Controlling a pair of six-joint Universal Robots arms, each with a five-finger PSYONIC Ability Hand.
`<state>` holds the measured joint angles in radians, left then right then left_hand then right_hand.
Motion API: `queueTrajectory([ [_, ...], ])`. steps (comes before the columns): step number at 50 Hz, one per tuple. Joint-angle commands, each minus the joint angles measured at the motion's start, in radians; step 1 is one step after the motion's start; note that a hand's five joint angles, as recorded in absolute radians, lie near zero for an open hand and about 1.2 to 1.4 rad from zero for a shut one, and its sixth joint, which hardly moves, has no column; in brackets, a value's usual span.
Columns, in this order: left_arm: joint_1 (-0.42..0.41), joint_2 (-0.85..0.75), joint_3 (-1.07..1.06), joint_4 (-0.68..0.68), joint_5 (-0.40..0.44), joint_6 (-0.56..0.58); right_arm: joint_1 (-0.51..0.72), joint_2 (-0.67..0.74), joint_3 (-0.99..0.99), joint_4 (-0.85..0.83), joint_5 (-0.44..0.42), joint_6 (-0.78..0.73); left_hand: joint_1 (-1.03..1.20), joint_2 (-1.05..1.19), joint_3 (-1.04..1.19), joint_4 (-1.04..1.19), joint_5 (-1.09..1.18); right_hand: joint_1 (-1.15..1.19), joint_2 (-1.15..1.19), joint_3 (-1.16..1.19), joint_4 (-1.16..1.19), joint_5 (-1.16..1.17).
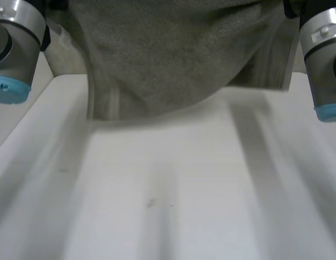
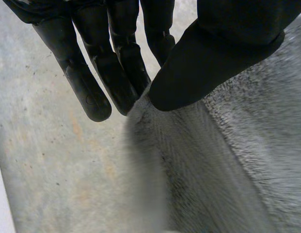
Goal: Fold the towel.
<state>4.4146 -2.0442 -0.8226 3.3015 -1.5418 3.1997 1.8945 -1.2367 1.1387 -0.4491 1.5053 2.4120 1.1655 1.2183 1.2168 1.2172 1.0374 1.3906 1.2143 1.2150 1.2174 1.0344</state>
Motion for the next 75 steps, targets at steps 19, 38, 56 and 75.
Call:
queueTrajectory([
  [19, 0.060, 0.124, -1.021, 0.001, 0.127, 0.275, -0.104, 0.132, 0.443, 0.545, -0.161, 0.039, 0.231, 0.178, 0.179, 0.179, 0.184, 0.006, 0.182, 0.181, 0.179, 0.187],
  [38, 0.091, 0.268, -1.056, 0.004, 0.120, 0.255, -0.249, 0.049, 0.536, 0.475, -0.191, 0.262, 0.231, 0.178, 0.179, 0.179, 0.184, -0.671, -0.495, -0.496, -0.498, -0.490],
  [56, 0.097, 0.266, -1.064, 0.004, 0.120, 0.252, -0.351, 0.040, 0.553, 0.507, -0.252, 0.268, 0.231, 0.178, 0.179, 0.179, 0.184, -0.642, -0.466, -0.466, -0.469, -0.460],
  [75, 0.091, 0.292, -1.066, 0.000, 0.123, 0.252, -0.376, 0.016, 0.299, 0.762, -0.326, 0.407, 0.231, 0.178, 0.179, 0.179, 0.184, -0.848, -0.671, -0.672, -0.674, -0.666],
])
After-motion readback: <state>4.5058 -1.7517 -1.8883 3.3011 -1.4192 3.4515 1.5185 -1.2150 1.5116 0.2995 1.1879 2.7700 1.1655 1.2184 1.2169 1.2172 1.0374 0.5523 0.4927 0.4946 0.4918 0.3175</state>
